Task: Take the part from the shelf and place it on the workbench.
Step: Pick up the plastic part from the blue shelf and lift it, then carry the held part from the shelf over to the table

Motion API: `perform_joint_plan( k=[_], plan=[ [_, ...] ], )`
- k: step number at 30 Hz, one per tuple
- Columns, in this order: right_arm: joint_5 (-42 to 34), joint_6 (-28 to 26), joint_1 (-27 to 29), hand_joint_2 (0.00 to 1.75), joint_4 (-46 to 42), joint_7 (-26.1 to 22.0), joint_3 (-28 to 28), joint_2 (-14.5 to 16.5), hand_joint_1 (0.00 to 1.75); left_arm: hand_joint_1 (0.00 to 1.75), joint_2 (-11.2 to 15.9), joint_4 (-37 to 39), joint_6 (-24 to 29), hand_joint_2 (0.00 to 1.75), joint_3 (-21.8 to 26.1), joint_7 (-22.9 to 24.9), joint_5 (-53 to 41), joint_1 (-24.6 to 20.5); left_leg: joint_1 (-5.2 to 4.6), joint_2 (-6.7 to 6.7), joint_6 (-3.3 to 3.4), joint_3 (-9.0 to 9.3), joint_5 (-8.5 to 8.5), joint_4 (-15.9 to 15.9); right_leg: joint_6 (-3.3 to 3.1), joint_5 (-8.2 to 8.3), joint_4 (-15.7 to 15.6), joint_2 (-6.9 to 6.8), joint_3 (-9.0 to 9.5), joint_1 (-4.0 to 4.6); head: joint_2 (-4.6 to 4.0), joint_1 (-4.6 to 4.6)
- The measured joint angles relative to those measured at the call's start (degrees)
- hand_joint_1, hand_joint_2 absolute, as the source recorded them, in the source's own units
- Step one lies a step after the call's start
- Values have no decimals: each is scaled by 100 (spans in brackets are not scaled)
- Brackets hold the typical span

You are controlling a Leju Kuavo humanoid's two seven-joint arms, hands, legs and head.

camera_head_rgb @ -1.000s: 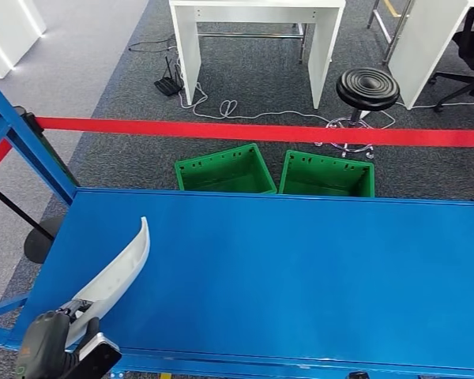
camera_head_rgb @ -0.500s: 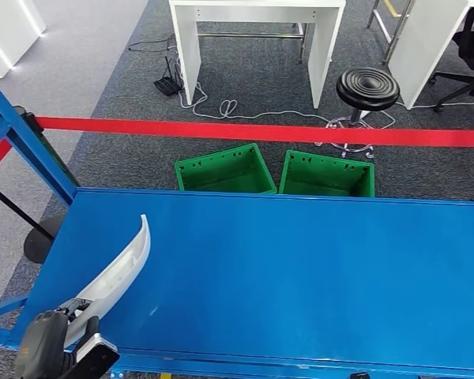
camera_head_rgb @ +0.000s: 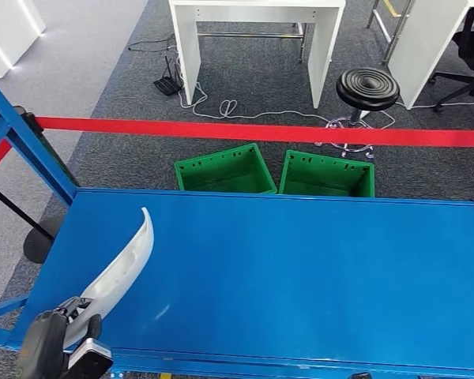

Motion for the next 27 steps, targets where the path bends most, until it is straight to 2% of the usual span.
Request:
perform_joint_plan(
  k=[7,11,13,15,17,18,19,20,21,23,24,25,27],
  plan=[
    [298,-93,5,175,-2,-275,-119,17,0,175,-233,-26,154,175,84,-246,-524,189,-28,0,41,0,-8,4,41,18,-33,1,14,-23,0,0],
    [404,-116,26,175,-35,-276,-188,42,0,175,-295,-55,245,175,120,-316,-629,258,-44,9,113,2,33,-11,114,63,-75,13,29,-43,0,-2],
    [445,-109,31,175,-58,-276,-225,47,0,175,-314,-64,271,175,131,-337,-644,269,-8,54,163,16,107,-70,149,-10,10,19,-31,-29,0,7],
    [474,-97,24,175,-68,-276,-251,57,0,175,-335,-69,292,175,133,-361,-648,270,28,117,192,21,144,-113,168,-325,514,6,-259,-24,0,26],
    [482,-87,22,175,-71,-275,-271,71,0,175,-350,-70,302,175,135,-374,-649,270,33,184,197,15,146,-112,193,-651,1272,-2,-576,-32,0,34],
    [483,-85,23,175,-71,-274,-284,73,0,175,-358,-70,303,175,136,-376,-649,269,33,222,195,17,145,-111,203,-688,1478,-6,-656,-35,0,32],
    [485,-85,23,175,-71,-274,-299,75,0,175,-368,-70,305,175,136,-381,-649,266,37,263,188,20,140,-109,213,-625,1492,-17,-646,-39,0,33],
    [490,-85,21,175,-71,-274,-314,75,0,175,-376,-70,307,175,137,-385,-650,264,45,303,174,28,132,-107,221,-461,1265,-43,-517,-46,0,33],
    [498,-84,19,175,-72,-275,-325,75,0,175,-383,-70,310,175,137,-390,-654,263,55,344,150,43,118,-99,232,-275,863,-104,-299,-55,0,33],
    [521,-74,9,175,-83,-276,-336,88,0,175,-389,-70,318,175,137,-399,-674,265,45,412,78,64,91,-80,207,-82,193,-263,93,-30,0,34],
    [538,-62,7,175,-93,-275,-340,96,0,175,-390,-71,326,175,137,-402,-688,268,33,441,44,73,81,-61,164,-77,34,-307,180,-19,0,34],
    [555,-47,8,175,-105,-272,-348,104,0,175,-393,-72,334,175,134,-403,-701,271,19,466,15,72,81,-47,110,-97,22,-302,182,-5,0,32],
    [587,-20,23,175,-128,-266,-367,110,0,175,-395,-74,349,175,132,-403,-715,275,23,498,-38,62,66,-13,8,-75,22,-214,117,-19,0,31]
  ],
)
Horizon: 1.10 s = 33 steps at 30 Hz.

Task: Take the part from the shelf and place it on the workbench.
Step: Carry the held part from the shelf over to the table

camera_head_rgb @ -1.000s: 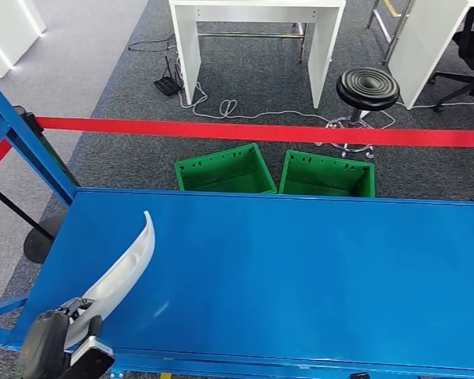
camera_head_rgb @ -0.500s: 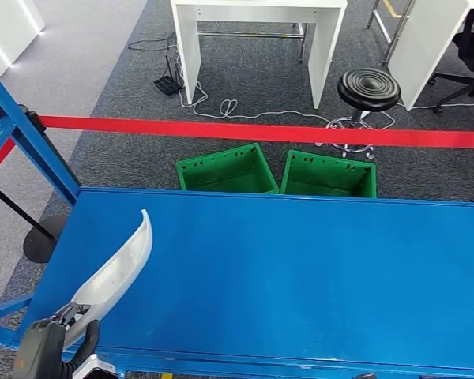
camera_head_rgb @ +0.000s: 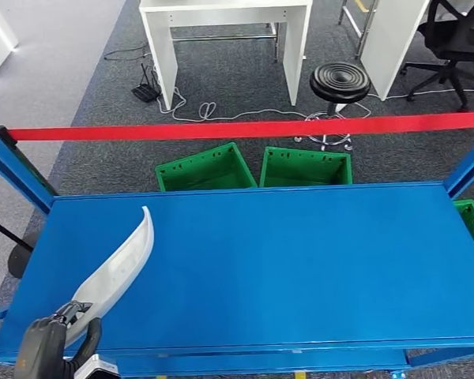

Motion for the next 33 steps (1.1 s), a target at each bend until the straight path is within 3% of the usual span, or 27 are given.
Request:
perform_joint_plan(
  k=[2,5,6,7,8,10,12,13,15,16,17,19,20,21,22,23,24,25,26,27,28,30,31,33],
  plan=[
    [15,13,9,175,-28,2,-20,3,0,175,1,-5,11,175,1,-1,-6,5,15,-128,-68,-91,-212,188,-91,55,-5,86,-79,-9,0,-14],
    [37,26,-7,175,-62,1,-56,7,0,175,2,-9,21,175,0,-2,-14,9,25,-357,-106,-506,-876,1178,-167,183,-9,241,-263,-4,0,-37],
    [49,33,-10,175,-63,1,-64,8,0,175,2,-9,21,175,-1,-2,-17,7,24,-378,-96,-609,-989,1456,-169,231,-8,301,-330,1,0,-39],
    [59,38,-9,175,-63,1,-70,9,0,175,2,-9,22,175,-1,-2,-22,4,22,-391,-79,-624,-982,1548,-166,281,-7,362,-391,6,0,-39],
    [70,42,-9,175,-63,0,-75,10,0,175,3,-9,22,175,-1,-2,-27,-1,19,-408,-52,-523,-861,1411,-160,335,-7,428,-452,9,0,-39],
    [81,44,-23,175,-64,-2,-88,20,0,175,4,-9,22,175,-1,-2,-34,-18,14,-559,20,-80,-523,665,-133,455,-6,566,-566,8,0,-39],
    [87,45,-35,175,-64,-3,-101,34,0,175,5,-9,25,175,-1,-2,-38,-37,4,-759,42,258,-327,50,-76,578,-21,691,-637,11,0,-39],
    [89,45,-35,175,-64,-4,-105,39,0,175,5,-9,27,175,-1,-2,-39,-46,-8,-817,41,305,-305,-61,-39,641,-42,743,-652,7,0,-39],
    [90,48,-20,175,-63,-7,-110,42,0,175,7,-9,33,175,0,-1,-42,-55,-15,-727,65,256,-220,-87,46,766,-115,841,-668,-3,0,-44],
    [91,49,-11,175,-62,-7,-112,44,0,175,7,-10,34,175,0,-1,-44,-65,-9,-663,102,212,-161,-98,77,747,-115,792,-707,3,0,-41],
    [92,52,-2,175,-62,-7,-113,45,0,175,7,-11,37,175,0,-1,-46,-66,4,-588,146,157,-93,-114,101,615,-32,680,-765,13,0,-26],
    [98,58,-1,175,-61,-8,-112,50,0,175,7,-13,44,175,1,-1,-52,-51,11,-438,207,17,34,-127,137,41,499,355,-935,28,0,8],
    [102,61,-6,175,-61,-9,-111,51,0,175,7,-14,48,175,1,-1,-55,-35,6,-356,221,-49,86,-124,161,-245,882,264,-1004,20,0,21],
    [107,62,-12,175,-61,-9,-111,51,0,175,7,-14,51,175,2,0,-57,-26,1,-271,220,-116,139,-120,187,-412,1242,220,-1034,9,0,21],
    [111,63,-15,175,-61,-10,-112,52,0,175,7,-14,52,175,2,0,-61,-24,-1,-187,213,-184,190,-114,210,-432,1482,198,-996,-1,0,21],
    [117,64,-16,175,-61,-10,-114,52,0,175,7,-13,53,175,1,0,-65,-24,-1,-109,199,-245,237,-106,229,-329,1527,183,-868,-12,0,22],
    [124,67,-16,175,-61,-10,-117,52,0,175,7,-13,53,175,1,0,-69,-26,0,-35,181,-303,279,-95,241,-178,1368,151,-635,-23,0,22],
    [129,71,-20,175,-62,-10,-120,52,0,175,7,-13,53,175,1,1,-72,-28,-5,31,157,-345,313,-76,249,-91,1009,58,-309,-31,0,21],
    [133,76,-29,175,-63,-11,-121,55,0,175,7,-13,53,175,1,2,-73,-26,-16,93,130,-378,336,-53,250,-110,553,-77,48,-21,0,24],
    [137,81,-43,175,-66,-13,-124,57,0,175,7,-13,54,175,2,5,-74,-26,-29,149,102,-393,356,-33,223,-176,172,-190,325,-10,0,15],
    [140,85,-56,175,-71,-18,-127,59,0,175,9,-15,57,175,2,8,-74,-27,-41,207,74,-392,378,-15,186,-263,-94,-266,481,5,0,3],
    [150,94,-50,175,-77,-19,-141,61,0,175,12,-17,64,175,-5,13,-74,-31,-39,318,17,-387,431,-6,63,-281,-208,-205,457,28,0,-24],
    [158,100,-34,175,-77,-19,-148,64,0,175,16,-18,67,175,-9,15,-74,-35,-27,299,-28,-398,420,10,7,-240,-214,-153,392,26,0,-28],
    [172,108,-21,175,-77,-13,-170,72,0,175,23,-19,69,175,-14,21,-73,-29,-9,35,-119,-491,122,228,-92,-117,-220,-50,250,10,0,-38]
  ],
)
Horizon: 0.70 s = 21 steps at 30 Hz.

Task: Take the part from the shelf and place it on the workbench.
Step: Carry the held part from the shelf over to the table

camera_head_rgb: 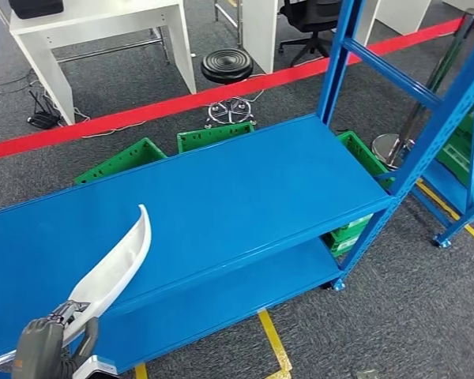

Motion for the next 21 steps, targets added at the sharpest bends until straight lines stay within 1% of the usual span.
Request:
perform_joint_plan(
  k=[1,2,3,4,5,6,7,8,9,10,11,12,13,14,15,16,17,18,19,20,21],
  plan=[
    [5,2,-13,175,-1,1,-11,6,0,175,4,-1,2,175,1,4,2,4,8,-188,-32,-82,-282,254,-30,71,0,55,-84,-6,0,-7],
    [9,4,-31,175,-1,2,-24,9,0,175,6,-1,3,175,-1,7,7,9,12,-322,-38,-179,-584,597,-49,146,1,123,-171,-5,0,-12],
    [12,6,-46,175,-2,0,-32,12,0,175,6,-1,3,175,-2,9,17,8,15,-388,-31,-260,-813,944,-58,223,4,192,-262,-3,0,-13],
    [15,9,-52,175,-2,0,-35,15,0,175,8,-1,3,175,-4,10,36,5,16,-419,-19,-289,-918,1198,-55,304,8,269,-357,-2,0,-14],
    [18,11,-49,175,-2,0,-37,17,0,175,10,-1,4,175,-6,10,62,1,16,-434,-5,-244,-889,1295,-45,385,14,348,-453,-3,0,-14],
    [21,13,-41,175,-2,0,-39,19,0,175,16,-1,5,175,-7,5,95,-3,19,-447,9,-103,-737,1185,-32,457,17,427,-551,-7,0,-13],
    [25,14,-35,175,-2,0,-41,22,0,175,26,-1,8,175,-9,-4,141,-9,25,-485,20,127,-533,894,-13,528,21,506,-640,-14,0,-14],
    [32,16,-35,175,-2,-2,-47,25,0,175,36,-1,10,175,-14,-17,197,-21,35,-588,31,399,-410,488,12,592,25,578,-715,-17,0,-14],
    [41,21,-42,175,-2,-4,-58,27,0,175,48,-1,14,175,-22,-33,263,-33,44,-701,46,662,-366,71,41,651,33,649,-777,-14,0,-12],
    [52,28,-50,175,-2,-7,-70,30,0,175,61,1,17,175,-34,-47,327,-45,49,-790,60,843,-390,-232,74,713,36,711,-814,-9,0,-9],
    [61,35,-56,175,-2,-12,-83,30,0,175,74,2,22,175,-49,-62,385,-56,44,-835,81,939,-453,-407,109,772,26,768,-832,-6,0,-10],
    [69,43,-55,175,-1,-16,-97,31,0,175,88,4,28,175,-63,-75,437,-63,31,-798,113,965,-462,-460,146,830,2,828,-836,-8,0,-7],
    [75,50,-43,175,1,-20,-110,31,0,175,101,5,35,175,-78,-87,476,-74,29,-722,152,945,-433,-452,180,887,-27,873,-848,-18,0,-13],
    [80,57,-27,175,3,-25,-124,35,0,175,110,5,46,175,-90,-101,516,-88,27,-653,202,925,-393,-454,205,870,-1,827,-883,-17,0,-5],
    [85,64,-11,175,5,-28,-137,40,0,175,116,5,58,175,-98,-112,550,-98,30,-585,250,896,-345,-459,222,773,122,727,-953,-10,0,16],
    [91,69,-3,175,6,-32,-150,46,0,175,119,5,75,175,-104,-122,578,-103,31,-512,286,854,-296,-464,231,575,402,579,-1077,0,0,32],
    [96,73,-5,175,7,-38,-160,53,0,175,120,6,93,175,-107,-132,607,-105,17,-449,309,809,-256,-462,236,303,812,415,-1222,12,0,53],
    [100,75,-12,175,7,-43,-170,57,0,175,120,7,115,175,-109,-148,634,-105,4,-374,318,763,-221,-459,243,56,1248,324,-1361,13,0,58],
    [104,77,-18,175,8,-48,-181,60,0,175,119,7,143,175,-111,-174,666,-111,-9,-299,319,721,-189,-457,246,-122,1593,273,-1439,13,0,56],
    [106,77,-19,175,8,-52,-190,63,0,175,118,8,178,175,-114,-213,699,-124,-17,-229,316,689,-165,-455,242,-194,1733,251,-1405,13,0,56],
    [108,77,-17,175,9,-57,-201,66,0,175,115,8,222,175,-117,-263,738,-141,-22,-162,309,667,-148,-454,230,-162,1615,234,-1237,13,0,57]
  ],
)
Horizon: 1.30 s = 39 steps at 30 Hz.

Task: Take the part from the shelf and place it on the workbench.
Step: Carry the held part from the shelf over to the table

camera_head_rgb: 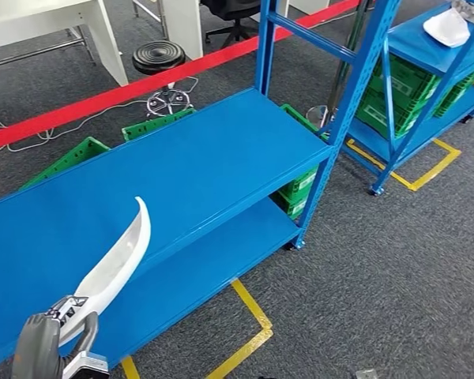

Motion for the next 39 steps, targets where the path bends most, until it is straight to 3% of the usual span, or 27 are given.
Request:
perform_joint_plan(
  k=[1,3,4,5,7,9,11,13,14,15,16,18,19,21,22,23,24,25,27,29,30,32,34,35,36,38,39],
  plan=[
    [2,0,0,175,1,-7,-10,2,0,175,-8,0,48,175,-2,-52,31,-21,-5,64,-8,-10,11,1,-21,105,-356,-42,294,4,0,0],
    [7,0,-24,175,1,-22,-27,7,0,175,-26,1,114,175,-3,-134,69,-68,-25,188,-36,-8,13,11,-81,261,-1226,-256,913,37,0,-3],
    [8,-1,-45,175,1,-30,-29,10,0,175,-34,1,130,175,-3,-156,74,-94,-37,243,-59,-8,13,19,-114,294,-1507,-331,1094,58,0,-9],
    [9,-1,-64,175,2,-35,-32,13,0,175,-38,2,144,175,-4,-178,78,-119,-46,294,-86,-9,14,26,-141,289,-1623,-365,1157,76,0,-12],
    [8,-1,-75,175,12,-43,-40,21,0,175,-52,2,242,175,-9,-287,75,-163,-49,379,-147,-17,16,30,-192,320,-1640,-256,1114,84,0,-13],
    [-16,-2,-75,175,21,-59,-49,33,0,175,-105,2,450,175,14,-610,92,-202,-34,199,-224,-82,-112,172,-253,366,-1671,-154,1080,56,0,-29],
    [-73,-15,-105,175,25,-82,-54,42,0,175,-206,6,615,175,87,-1051,184,-238,-2,-129,-289,-358,-471,761,-294,419,-1692,-45,1039,27,0,-54],
    [-149,-50,-146,175,41,-93,-56,45,0,175,-289,19,643,175,152,-1322,288,-263,31,-251,-314,-737,-784,1519,-298,459,-1690,89,978,22,0,-59],
    [-184,-65,-155,175,52,-79,-53,46,0,175,-311,27,630,175,169,-1369,317,-272,43,-265,-322,-844,-791,1709,-288,474,-1688,165,958,19,0,-60],
    [-226,-76,-135,175,36,2,-39,43,0,175,-328,34,616,175,182,-1377,329,-277,54,-274,-328,-850,-681,1682,-275,488,-1684,239,946,12,0,-60],
    [-284,-86,-50,175,-98,206,-4,25,0,175,-344,38,604,175,196,-1370,332,-279,65,-293,-334,-754,-478,1447,-257,497,-1678,309,941,1,0,-60],
    [-425,-132,261,175,-649,824,124,-48,0,175,-367,42,591,175,217,-1335,325,-266,102,-461,-347,-427,-64,708,-209,508,-1649,431,929,-9,0,-60],
    [-502,-178,443,175,-1029,1138,206,-111,0,175,-377,42,591,175,225,-1322,323,-253,122,-571,-343,-300,38,402,-178,515,-1622,489,900,-8,0,-59],
    [-646,-315,742,175,-1734,1502,384,-259,0,175,-396,42,596,175,232,-1303,319,-224,128,-679,-303,-230,50,164,-95,551,-1597,608,817,-13,1,-61],
    [-719,-395,850,175,-1999,1577,465,-329,0,175,-404,42,600,175,234,-1302,316,-217,122,-629,-263,-240,47,154,-55,578,-1602,672,767,-26,2,-61],
    [-817,-498,939,175,-2214,1609,564,-400,0,175,-409,42,604,175,235,-1301,322,-221,117,-556,-218,-249,65,155,-23,583,-1596,651,731,-35,2,-61],
    [-914,-598,987,175,-2341,1617,652,-458,0,175,-410,42,610,175,235,-1302,332,-231,114,-491,-177,-252,83,149,-3,529,-1527,540,681,-35,2,-55],
    [-1031,-724,1009,175,-2431,1615,758,-526,0,175,-410,42,622,175,233,-1304,349,-239,114,-421,-138,-256,101,141,11,409,-1361,378,593,-31,1,-39],
    [-1310,-1042,994,175,-2585,1604,1022,-700,0,175,-411,46,648,175,227,-1321,392,-252,93,-269,-90,-272,116,138,32,-14,-678,68,310,-24,1,-18],
    [-1569,-1358,953,175,-2696,1597,1321,-900,0,175,-411,60,664,175,220,-1375,438,-286,75,-106,-73,-287,122,139,57,-324,-18,11,71,-24,1,-14],
    [-1657,-1466,944,175,-2730,1597,1458,-986,0,175,-413,68,665,175,217,-1410,458,-311,71,-34,-71,-289,123,139,61,-327,42,6,93,-24,1,-13],
    [-1763,-1596,934,175,-2791,1599,1687,-1129,0,175,-416,77,666,175,214,-1462,491,-355,69,95,-82,-277,117,142,46,-75,-500,-76,485,-21,1,-12],
    [-1800,-1637,907,175,-2844,1599,1835,-1221,0,175,-417,79,668,175,213,-1484,497,-376,44,202,-124,-251,94,155,5,159,-1268,-293,960,-6,2,-16],
    [-1808,-1646,894,175,-2868,1598,1887,-1252,0,175,-417,80,671,175,213,-1490,497,-384,30,248,-154,-239,88,163,-20,210,-1471,-355,1070,3,2,-27],
    [-1815,-1653,885,175,-2883,1598,1933,-1279,0,175,-418,81,674,175,211,-1494,498,-392,20,293,-185,-231,86,167,-46,220,-1541,-363,1090,15,2,-35],
    [-1826,-1668,893,175,-2904,1599,2005,-1318,0,175,-421,82,680,175,201,-1498,498,-415,33,348,-251,-222,79,164,-111,250,-1546,-239,1049,19,2,-46],
    [-1835,-1682,898,175,-2912,1600,2031,-1332,0,175,-422,83,681,175,196,-1503,499,-424,45,275,-287,-238,32,201,-149,267,-1559,-188,1050,13,2,-48]
  ],
)
